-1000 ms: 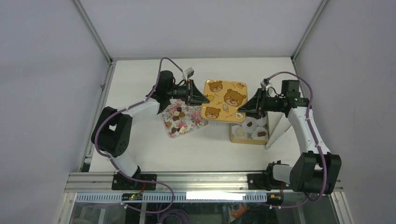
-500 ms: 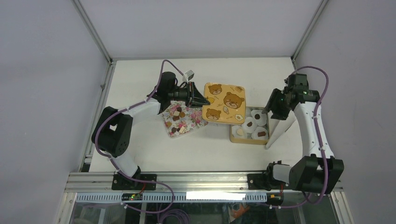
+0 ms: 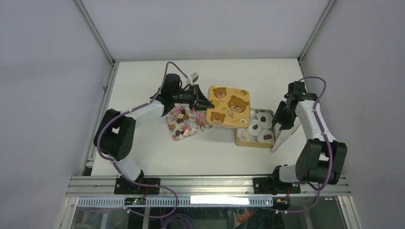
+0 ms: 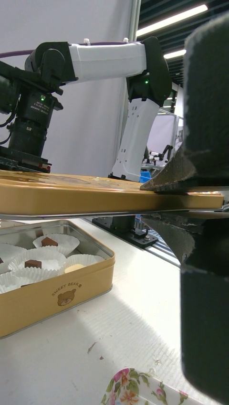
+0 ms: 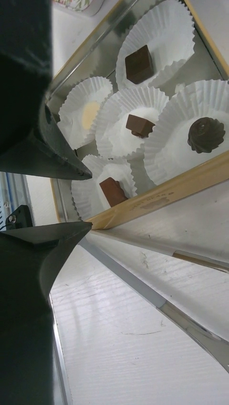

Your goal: Pack the chocolate

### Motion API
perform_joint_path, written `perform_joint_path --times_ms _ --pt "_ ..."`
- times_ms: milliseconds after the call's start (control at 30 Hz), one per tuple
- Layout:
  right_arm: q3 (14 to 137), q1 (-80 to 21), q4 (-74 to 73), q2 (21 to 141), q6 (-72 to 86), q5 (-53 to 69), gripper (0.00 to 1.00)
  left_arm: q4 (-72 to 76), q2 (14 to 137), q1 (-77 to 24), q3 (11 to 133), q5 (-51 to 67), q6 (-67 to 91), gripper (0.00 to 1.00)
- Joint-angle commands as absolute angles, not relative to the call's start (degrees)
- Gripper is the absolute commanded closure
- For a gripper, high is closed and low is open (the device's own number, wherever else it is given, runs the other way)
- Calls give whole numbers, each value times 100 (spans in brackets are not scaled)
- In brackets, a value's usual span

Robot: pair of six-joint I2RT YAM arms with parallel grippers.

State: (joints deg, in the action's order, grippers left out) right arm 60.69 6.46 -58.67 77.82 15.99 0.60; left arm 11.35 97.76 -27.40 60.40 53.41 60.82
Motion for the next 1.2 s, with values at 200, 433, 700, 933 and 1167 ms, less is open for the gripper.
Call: perform_joint_path --times_ms 200,433,700,933,1167 --pt "6073 659 -5189 8365 1369 -47 66 1336 9666 -2769 6277 5415 6038 100" --pt "5998 659 -5014 8506 1268 237 79 1345 9663 -2768 6258 5432 6038 100" --pt "5954 441 -4896 8626 1069 864 86 1353 9737 -2768 6250 5436 6047 100" --pt "5977 13 -4870 8753 1088 1299 88 1380 9841 -2776 6178 5426 6029 100" --pt "6116 -102 -4900 8264 1369 1460 64 1272 10016 -2787 6280 5380 5857 100"
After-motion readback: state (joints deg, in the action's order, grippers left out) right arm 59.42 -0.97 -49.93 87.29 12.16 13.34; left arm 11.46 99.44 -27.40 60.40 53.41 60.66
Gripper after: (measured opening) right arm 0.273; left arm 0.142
